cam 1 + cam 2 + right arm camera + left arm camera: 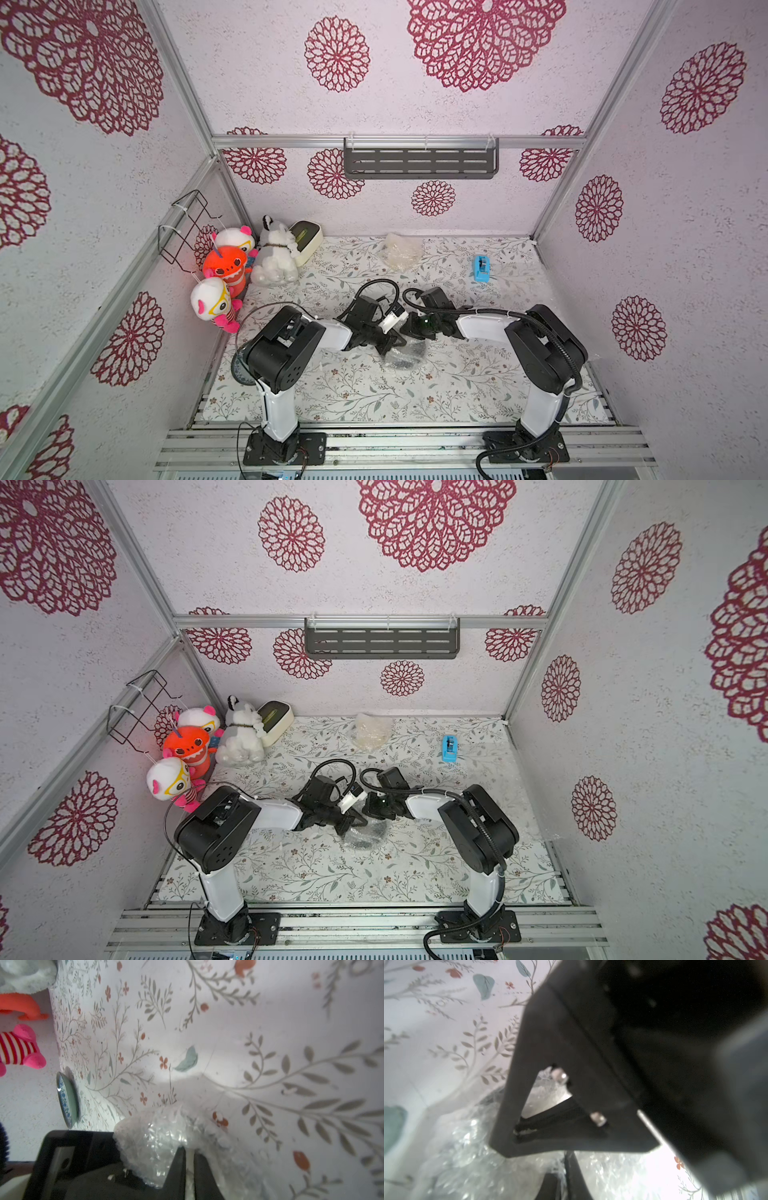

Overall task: Wrap dinner plates in bubble wrap
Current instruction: Wrap the plate in the bubble wrap.

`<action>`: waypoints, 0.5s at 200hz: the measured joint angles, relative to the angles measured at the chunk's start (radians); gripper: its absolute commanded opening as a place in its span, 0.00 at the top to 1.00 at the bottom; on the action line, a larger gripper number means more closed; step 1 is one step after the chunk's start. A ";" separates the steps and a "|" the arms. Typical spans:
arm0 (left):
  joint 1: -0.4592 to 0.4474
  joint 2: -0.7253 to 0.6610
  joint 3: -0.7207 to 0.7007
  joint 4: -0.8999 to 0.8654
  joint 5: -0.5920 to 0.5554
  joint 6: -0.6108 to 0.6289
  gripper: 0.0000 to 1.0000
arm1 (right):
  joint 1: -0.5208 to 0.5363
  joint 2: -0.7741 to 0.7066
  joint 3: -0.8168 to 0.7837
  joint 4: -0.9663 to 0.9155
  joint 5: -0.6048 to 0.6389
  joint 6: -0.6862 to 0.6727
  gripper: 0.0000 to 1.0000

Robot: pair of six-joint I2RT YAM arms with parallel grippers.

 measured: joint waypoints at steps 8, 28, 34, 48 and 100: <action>0.016 0.024 0.042 -0.030 0.008 0.028 0.92 | -0.004 0.021 0.024 0.008 0.015 0.006 0.87; 0.058 0.068 0.132 -0.088 0.009 0.092 0.90 | -0.015 0.076 0.094 0.029 0.048 0.011 0.87; 0.069 0.077 0.156 -0.109 0.009 0.108 0.89 | -0.018 0.091 0.113 0.035 0.057 0.012 0.87; 0.094 0.084 0.205 -0.170 0.006 0.142 0.80 | -0.023 0.116 0.145 0.052 0.080 0.013 0.87; -0.006 -0.118 0.061 -0.177 -0.037 0.105 0.68 | -0.024 0.067 0.027 0.169 0.100 0.067 0.82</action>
